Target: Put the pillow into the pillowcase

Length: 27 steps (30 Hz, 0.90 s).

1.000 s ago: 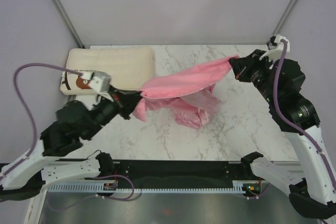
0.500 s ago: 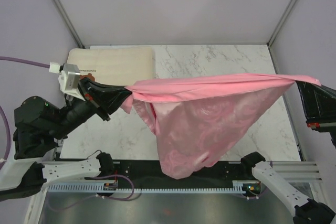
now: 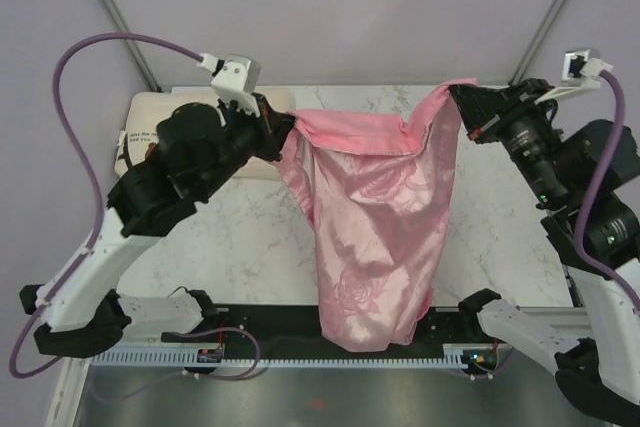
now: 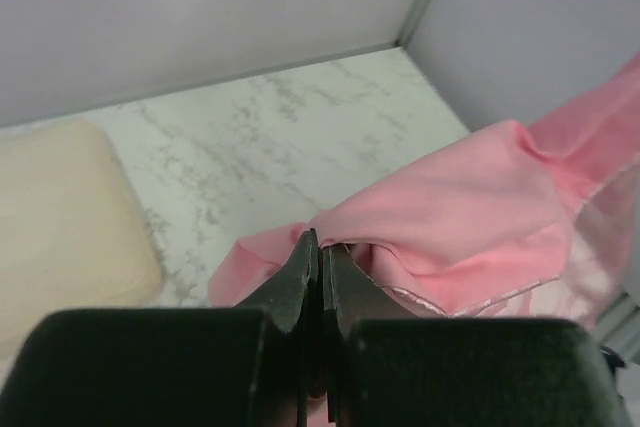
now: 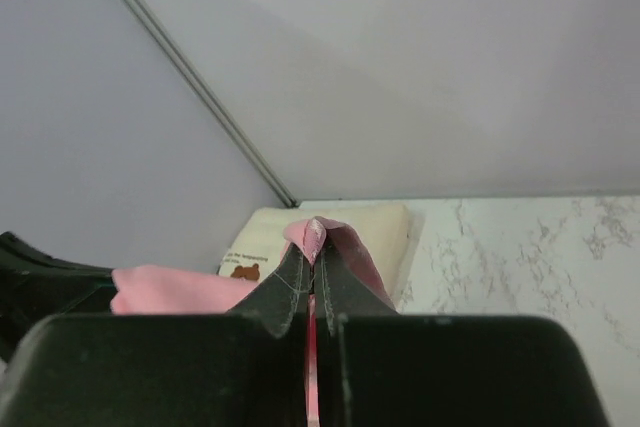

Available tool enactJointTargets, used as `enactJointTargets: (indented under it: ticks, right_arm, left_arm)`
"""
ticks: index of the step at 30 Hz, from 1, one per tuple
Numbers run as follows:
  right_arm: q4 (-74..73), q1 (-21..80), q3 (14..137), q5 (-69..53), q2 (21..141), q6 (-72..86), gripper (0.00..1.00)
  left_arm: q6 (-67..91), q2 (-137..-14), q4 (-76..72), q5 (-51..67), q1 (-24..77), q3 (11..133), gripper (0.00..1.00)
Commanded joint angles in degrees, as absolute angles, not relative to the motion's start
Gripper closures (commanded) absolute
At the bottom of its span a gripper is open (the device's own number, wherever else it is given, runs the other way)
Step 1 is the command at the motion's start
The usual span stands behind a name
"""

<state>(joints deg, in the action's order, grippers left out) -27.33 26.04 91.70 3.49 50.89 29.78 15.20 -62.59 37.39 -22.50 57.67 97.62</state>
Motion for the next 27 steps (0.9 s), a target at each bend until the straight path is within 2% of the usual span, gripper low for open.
enactJointTargets:
  ticks: [1, 2, 4, 8, 11, 17, 20, 21, 25, 27]
  right_arm:
    - [-24.7, 26.4, 92.4, 3.2, 52.9, 30.0, 1.00]
    - [-24.7, 26.3, 92.8, 3.2, 53.5, 30.0, 1.00]
    - [-24.7, 26.2, 94.0, 2.8, 55.6, 30.0, 1.00]
    - [-24.4, 26.3, 97.2, 6.0, 60.5, 30.5, 1.00]
    - [-24.5, 26.3, 101.5, 11.6, 63.2, 30.0, 1.00]
    - [-27.9, 24.2, 107.8, 9.4, 66.9, 29.8, 1.00]
    - [-28.3, 20.4, 106.9, 1.5, 68.2, 32.2, 1.00]
    - [-28.5, 17.4, 107.1, -6.2, 70.0, 33.3, 1.00]
    - [-28.5, 7.6, 107.4, -21.5, 75.7, 40.6, 1.00]
    - [-27.8, 3.8, 107.3, -22.9, 76.4, 41.6, 1.00]
  left_arm:
    - [21.2, -66.6, 41.2, -14.8, 46.4, 98.0, 0.98]
    - [21.8, -66.6, 41.2, -13.0, 42.1, 97.7, 0.98]
    - [21.9, -66.4, 41.9, -12.0, 39.8, 98.3, 0.98]
    - [21.4, -69.9, 45.0, -5.9, 32.0, 106.7, 0.98]
    - [21.1, -73.6, 46.1, -3.4, 31.2, 113.0, 0.98]
    - [22.3, -83.4, 45.4, -0.3, 31.2, 120.9, 0.98]
    - [22.1, -88.3, 45.4, -0.3, 31.2, 123.6, 0.98]
    - [22.1, -88.9, 45.4, -1.5, 31.2, 123.7, 0.98]
    - [21.5, -88.4, 45.4, -8.3, 30.6, 121.7, 0.98]
    - [20.9, -87.3, 45.4, -8.7, 29.2, 121.1, 0.98]
